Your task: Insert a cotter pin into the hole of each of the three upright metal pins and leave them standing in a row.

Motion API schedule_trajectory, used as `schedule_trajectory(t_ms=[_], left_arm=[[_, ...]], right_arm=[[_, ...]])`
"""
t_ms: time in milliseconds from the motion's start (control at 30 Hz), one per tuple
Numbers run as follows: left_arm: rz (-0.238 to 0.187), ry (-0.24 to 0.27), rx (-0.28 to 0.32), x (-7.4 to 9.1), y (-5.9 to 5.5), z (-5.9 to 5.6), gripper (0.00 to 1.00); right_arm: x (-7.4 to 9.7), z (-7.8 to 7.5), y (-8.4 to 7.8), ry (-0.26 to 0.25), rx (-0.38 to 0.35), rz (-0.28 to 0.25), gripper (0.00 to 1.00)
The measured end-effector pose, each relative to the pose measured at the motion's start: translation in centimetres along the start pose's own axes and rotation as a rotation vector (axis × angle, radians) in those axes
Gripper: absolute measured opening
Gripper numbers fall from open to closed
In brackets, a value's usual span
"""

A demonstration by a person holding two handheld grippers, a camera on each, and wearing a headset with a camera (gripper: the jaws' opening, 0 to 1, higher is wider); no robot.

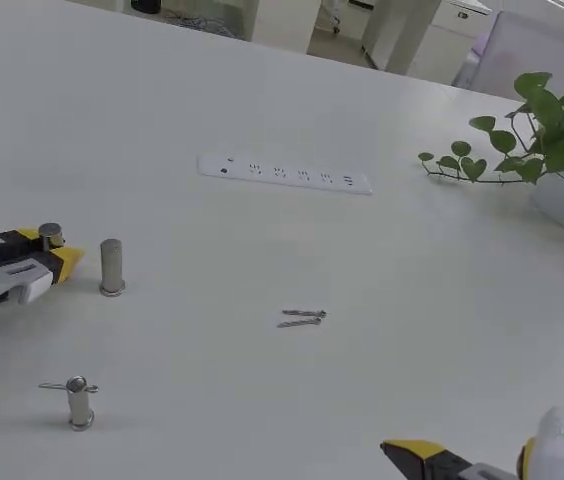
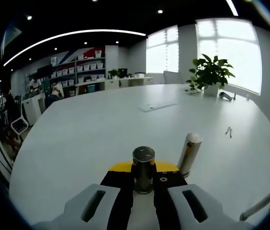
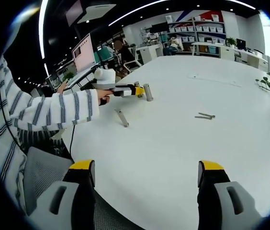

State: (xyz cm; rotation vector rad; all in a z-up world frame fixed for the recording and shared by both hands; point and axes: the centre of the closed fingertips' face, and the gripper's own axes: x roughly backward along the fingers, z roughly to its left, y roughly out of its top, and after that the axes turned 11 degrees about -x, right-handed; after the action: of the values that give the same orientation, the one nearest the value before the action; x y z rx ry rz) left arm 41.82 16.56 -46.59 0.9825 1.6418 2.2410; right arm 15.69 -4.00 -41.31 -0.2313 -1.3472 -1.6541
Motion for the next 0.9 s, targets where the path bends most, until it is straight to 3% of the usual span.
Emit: schedule_trajectory(t_ms=[100, 267, 333, 467, 700, 900], left_arm=[[0.011, 0.011, -0.019, 0.3, -0.1, 0.1, 0.10], [0.030, 0.029, 0.003, 0.9, -0.5, 0.7, 0.10], [0.037, 0.029, 0.028, 1.4, -0.7, 0.8, 0.10], [0.066, 0.028, 0.010, 2.6, -1.2, 1.1, 0.10], [0.046, 0.050, 0.039, 5.2, -0.5, 2.2, 0.10], [0.061, 0.060, 0.023, 8.0, 0.1, 1.4, 0.10]], right_arm=[[0.0, -0.1, 0.0, -0.001, 0.000, 0.000, 0.87], [0.0, -0.1, 0.0, -0.001, 0.001, -0.004, 0.87], [-0.1, 0.0, 0.0, 0.003, 0.001, -0.006, 0.87], [-0.1, 0.4, 0.4, 0.016, 0.001, -0.023, 0.87], [0.1, 1.1, 1.2, 0.043, 0.002, -0.055, 0.88], [0.2, 1.5, 1.4, 0.056, 0.007, -0.079, 0.88]])
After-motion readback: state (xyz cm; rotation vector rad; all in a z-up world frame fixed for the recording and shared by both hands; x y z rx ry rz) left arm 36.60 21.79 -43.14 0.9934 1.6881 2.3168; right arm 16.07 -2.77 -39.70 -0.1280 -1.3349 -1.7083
